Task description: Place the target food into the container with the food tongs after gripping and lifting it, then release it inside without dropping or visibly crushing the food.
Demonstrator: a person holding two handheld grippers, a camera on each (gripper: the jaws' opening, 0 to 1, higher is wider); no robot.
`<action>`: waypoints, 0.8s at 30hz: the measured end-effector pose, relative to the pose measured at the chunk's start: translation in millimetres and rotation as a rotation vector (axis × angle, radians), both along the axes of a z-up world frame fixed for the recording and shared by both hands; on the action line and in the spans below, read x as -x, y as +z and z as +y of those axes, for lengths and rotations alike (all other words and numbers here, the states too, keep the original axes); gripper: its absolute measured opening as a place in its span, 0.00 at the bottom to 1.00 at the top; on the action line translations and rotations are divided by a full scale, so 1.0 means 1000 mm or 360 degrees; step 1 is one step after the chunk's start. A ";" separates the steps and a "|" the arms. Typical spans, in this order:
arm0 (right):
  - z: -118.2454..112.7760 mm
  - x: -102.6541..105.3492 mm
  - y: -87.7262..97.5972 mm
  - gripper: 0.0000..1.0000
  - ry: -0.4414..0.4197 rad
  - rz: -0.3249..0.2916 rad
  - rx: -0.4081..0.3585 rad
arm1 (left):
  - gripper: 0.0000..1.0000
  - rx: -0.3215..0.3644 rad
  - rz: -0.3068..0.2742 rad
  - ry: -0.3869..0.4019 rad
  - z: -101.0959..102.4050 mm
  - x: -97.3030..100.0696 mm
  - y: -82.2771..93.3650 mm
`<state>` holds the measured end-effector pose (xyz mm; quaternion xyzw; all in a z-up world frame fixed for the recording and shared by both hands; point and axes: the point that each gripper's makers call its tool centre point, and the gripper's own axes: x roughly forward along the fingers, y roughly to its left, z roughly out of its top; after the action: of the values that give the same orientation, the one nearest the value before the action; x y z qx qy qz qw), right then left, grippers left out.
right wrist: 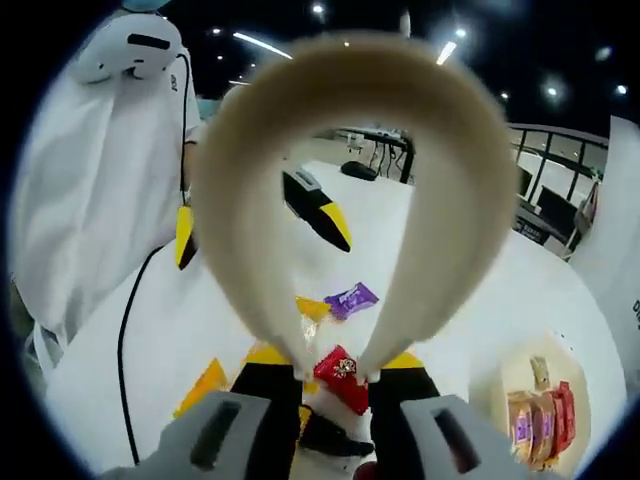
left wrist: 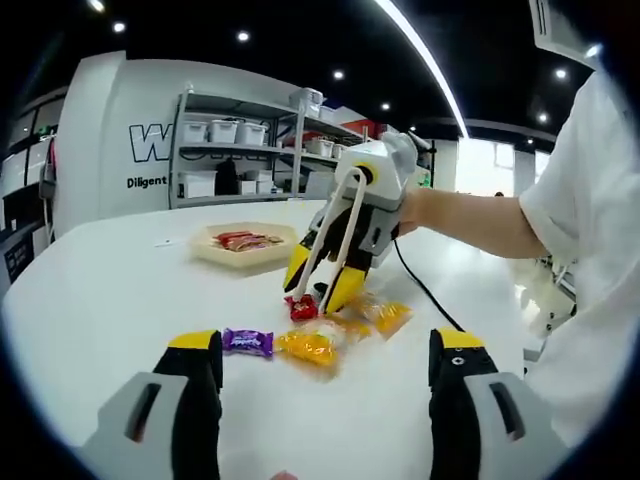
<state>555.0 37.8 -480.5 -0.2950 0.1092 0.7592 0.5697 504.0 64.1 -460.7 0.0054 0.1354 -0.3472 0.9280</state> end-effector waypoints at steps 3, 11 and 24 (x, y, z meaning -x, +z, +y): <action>0.003 -0.004 0.000 0.20 -0.0001 -0.0006 -0.0010 | 0.84 0.0001 -0.0003 0.0000 0.000 0.000 0.001; 0.015 -0.010 0.000 0.20 -0.0019 -0.0019 -0.0038 | 0.84 0.0002 -0.0006 0.0002 0.001 -0.001 0.001; 0.025 -0.029 0.001 0.20 -0.0009 -0.0007 -0.0017 | 0.84 0.0008 -0.0004 0.0014 0.004 0.000 0.000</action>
<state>584.2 62.5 -479.6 -0.2934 0.1047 0.7576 0.5736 504.4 68.1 -460.2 0.0027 0.1334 -0.3434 0.9296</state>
